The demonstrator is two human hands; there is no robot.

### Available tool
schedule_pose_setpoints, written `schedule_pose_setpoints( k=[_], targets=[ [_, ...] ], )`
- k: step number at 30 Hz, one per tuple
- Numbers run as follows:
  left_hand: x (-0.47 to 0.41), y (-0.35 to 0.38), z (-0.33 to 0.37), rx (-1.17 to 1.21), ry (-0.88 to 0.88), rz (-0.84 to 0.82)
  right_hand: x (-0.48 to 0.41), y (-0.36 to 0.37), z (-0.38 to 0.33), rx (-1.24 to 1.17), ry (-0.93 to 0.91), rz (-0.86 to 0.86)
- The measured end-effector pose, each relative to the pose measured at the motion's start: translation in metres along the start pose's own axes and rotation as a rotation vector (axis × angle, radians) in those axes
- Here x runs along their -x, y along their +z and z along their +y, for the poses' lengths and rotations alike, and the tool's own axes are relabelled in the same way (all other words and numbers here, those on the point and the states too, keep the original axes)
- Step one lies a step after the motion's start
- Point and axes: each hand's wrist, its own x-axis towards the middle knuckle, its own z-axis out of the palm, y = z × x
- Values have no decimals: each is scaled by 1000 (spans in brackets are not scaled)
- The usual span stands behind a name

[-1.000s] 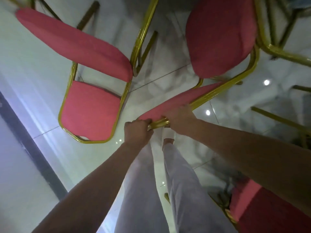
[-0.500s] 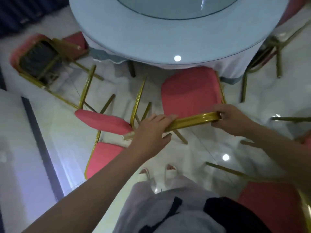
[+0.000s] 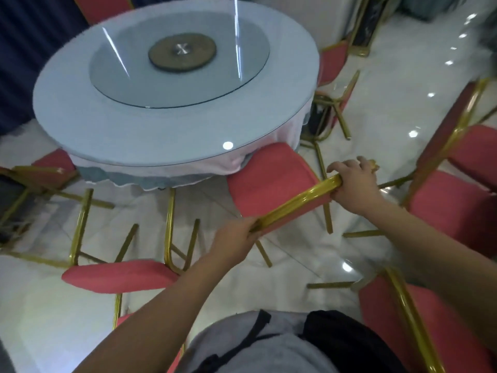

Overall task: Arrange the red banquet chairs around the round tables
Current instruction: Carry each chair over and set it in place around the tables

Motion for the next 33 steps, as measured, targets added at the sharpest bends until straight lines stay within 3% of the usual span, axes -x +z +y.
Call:
schedule_pose_setpoints(
  k=[4,7,11,14,17,19,21,23,27,33],
  targets=[
    [-28,6,29,-164,48,10,-6,-18,17,21,224,-73],
    [-36,10,35,-161,76,2,10,-13,8,68,367,-180],
    [-39,16,40,-106,87,-71,41,21,-14,-59,316,-98],
    [-33,15,26,69,42,-217,37,25,-10,-100,291,-60],
    [-11,16,2,188,-69,-246,25,24,-4,-54,217,-99],
    [9,19,-16,201,-140,-217,18,14,-5,-39,262,-151],
    [33,25,-32,250,-229,-245,11,-4,-19,123,284,-276],
    [61,30,-48,299,-342,-259,9,-10,-58,199,108,-328],
    [123,30,-77,487,-606,-125,64,36,-170,-200,-366,-277],
    [243,3,-126,556,-828,108,181,120,-241,-285,-433,-654]
  ],
)
